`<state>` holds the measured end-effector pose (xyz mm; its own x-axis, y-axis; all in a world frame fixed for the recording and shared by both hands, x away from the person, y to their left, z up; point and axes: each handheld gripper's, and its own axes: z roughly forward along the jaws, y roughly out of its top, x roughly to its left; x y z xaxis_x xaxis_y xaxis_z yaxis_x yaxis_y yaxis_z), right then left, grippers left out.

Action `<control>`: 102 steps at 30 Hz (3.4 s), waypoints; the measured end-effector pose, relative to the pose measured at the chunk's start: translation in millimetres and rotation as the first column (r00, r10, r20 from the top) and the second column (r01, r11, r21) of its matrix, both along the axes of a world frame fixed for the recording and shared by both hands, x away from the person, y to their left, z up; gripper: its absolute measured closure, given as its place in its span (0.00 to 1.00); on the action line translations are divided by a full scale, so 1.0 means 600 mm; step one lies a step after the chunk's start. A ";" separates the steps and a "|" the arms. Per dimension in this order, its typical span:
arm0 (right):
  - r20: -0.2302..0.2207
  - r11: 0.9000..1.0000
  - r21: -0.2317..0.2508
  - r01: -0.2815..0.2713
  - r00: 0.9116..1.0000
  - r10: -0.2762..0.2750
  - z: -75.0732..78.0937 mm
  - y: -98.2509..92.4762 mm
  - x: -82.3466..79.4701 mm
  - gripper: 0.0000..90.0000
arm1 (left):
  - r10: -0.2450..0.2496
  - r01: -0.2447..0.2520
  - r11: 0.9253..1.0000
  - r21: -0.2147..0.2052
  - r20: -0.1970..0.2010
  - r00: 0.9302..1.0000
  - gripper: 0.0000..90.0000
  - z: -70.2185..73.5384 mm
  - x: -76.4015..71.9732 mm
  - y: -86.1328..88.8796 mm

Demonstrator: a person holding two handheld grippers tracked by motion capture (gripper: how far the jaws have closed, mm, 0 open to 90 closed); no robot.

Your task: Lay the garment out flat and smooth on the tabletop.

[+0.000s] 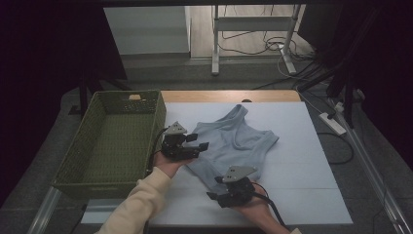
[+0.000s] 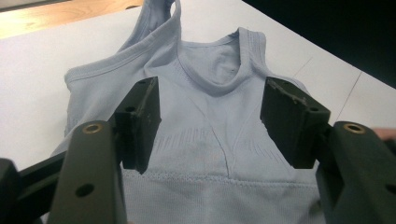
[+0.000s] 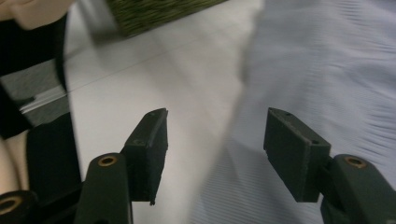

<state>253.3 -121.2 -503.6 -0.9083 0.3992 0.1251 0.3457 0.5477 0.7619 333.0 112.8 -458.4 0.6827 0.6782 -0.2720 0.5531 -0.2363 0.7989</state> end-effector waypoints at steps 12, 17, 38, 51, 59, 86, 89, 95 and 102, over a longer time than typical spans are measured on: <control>0.045 0.981 -0.180 0.078 0.996 -0.071 -0.034 0.004 0.019 0.36 | 0.004 -0.004 1.000 -0.004 -0.004 1.000 0.43 0.000 0.000 0.000; 0.079 0.972 -0.204 0.115 0.992 -0.101 -0.039 0.000 0.030 0.36 | 0.010 -0.010 1.000 -0.010 -0.003 1.000 0.43 0.001 0.000 0.002; 0.091 0.965 -0.220 0.142 0.988 -0.124 -0.043 -0.015 0.046 0.46 | 0.020 -0.020 1.000 -0.016 -0.006 1.000 0.43 0.002 0.001 0.008; 0.053 0.969 -0.202 0.143 0.989 -0.135 -0.036 -0.033 0.056 0.82 | 0.017 -0.017 1.000 -0.016 -0.006 1.000 0.43 0.002 0.000 0.008; 0.045 0.972 -0.187 0.143 0.990 -0.137 -0.025 -0.042 0.057 0.87 | 0.016 -0.016 1.000 -0.019 -0.006 1.000 0.43 0.002 0.000 0.008; 0.061 0.983 -0.065 0.174 0.984 -0.170 0.042 -0.163 0.012 0.91 | 0.015 -0.015 1.000 -0.020 -0.013 1.000 0.43 0.002 0.000 0.011; 0.058 0.980 -0.059 0.192 0.980 -0.188 0.048 -0.182 0.002 0.91 | 0.014 -0.015 1.000 -0.020 -0.013 1.000 0.43 0.002 -0.001 0.011; 0.045 0.973 -0.054 0.226 0.974 -0.224 0.051 -0.222 -0.010 0.91 | 0.013 -0.013 1.000 -0.023 -0.015 1.000 0.43 0.002 -0.001 0.010; 0.036 0.964 -0.080 0.253 0.967 -0.251 0.046 -0.249 -0.012 0.91 | 0.011 -0.011 1.000 -0.022 -0.015 1.000 0.43 0.002 -0.003 0.011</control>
<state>246.2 -270.4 -475.9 -0.7796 0.6234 0.0602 0.4618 0.5072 0.7276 331.0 119.1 -457.2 0.6708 0.6795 -0.2971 0.5677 -0.2127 0.7953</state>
